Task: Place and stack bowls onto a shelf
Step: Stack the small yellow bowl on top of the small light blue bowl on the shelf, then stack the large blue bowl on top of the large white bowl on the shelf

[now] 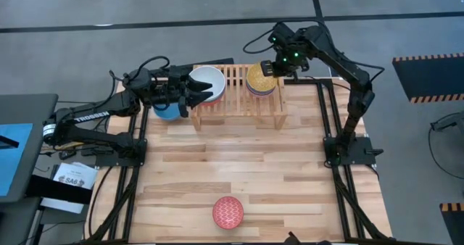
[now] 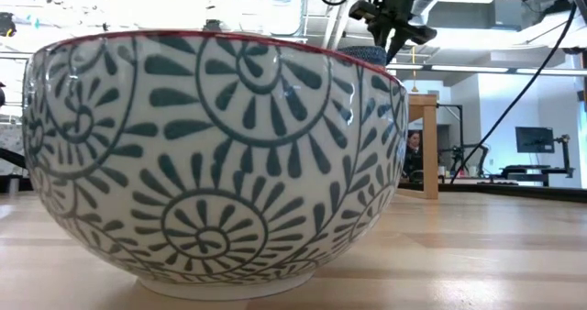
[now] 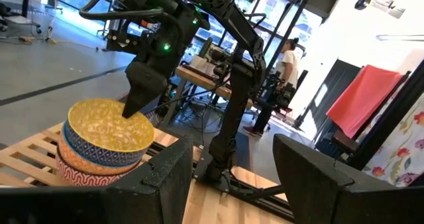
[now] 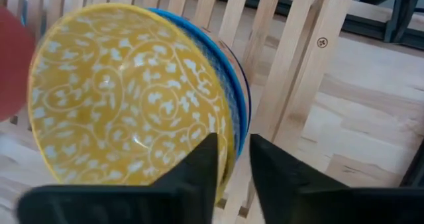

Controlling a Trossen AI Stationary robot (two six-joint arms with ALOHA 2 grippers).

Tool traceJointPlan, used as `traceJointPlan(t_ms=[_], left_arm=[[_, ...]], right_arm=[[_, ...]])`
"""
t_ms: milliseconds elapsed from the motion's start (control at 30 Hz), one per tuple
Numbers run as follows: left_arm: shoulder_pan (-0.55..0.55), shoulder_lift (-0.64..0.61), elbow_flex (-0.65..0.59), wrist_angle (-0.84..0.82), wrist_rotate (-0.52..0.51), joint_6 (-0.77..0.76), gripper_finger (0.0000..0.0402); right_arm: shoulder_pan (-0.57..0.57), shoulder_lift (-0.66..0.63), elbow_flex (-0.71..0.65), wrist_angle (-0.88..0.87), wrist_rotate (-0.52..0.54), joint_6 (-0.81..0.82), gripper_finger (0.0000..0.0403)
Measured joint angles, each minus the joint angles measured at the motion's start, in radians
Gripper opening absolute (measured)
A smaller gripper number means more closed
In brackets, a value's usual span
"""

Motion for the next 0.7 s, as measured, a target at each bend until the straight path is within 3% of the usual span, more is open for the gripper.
traceJointPlan(t_ms=[267, 700], left_arm=[[0.0, 0.0, 0.0, 0.0, -0.003, 0.0, 0.0195], [0.0, 0.0, 0.0, -0.004, -0.002, 0.024, 0.0195]], right_arm=[[0.003, -0.002, 0.0, 0.035, 0.0, -0.009, 0.0164], [0.025, -0.183, -0.012, -0.014, 0.084, -0.262, 0.0149]])
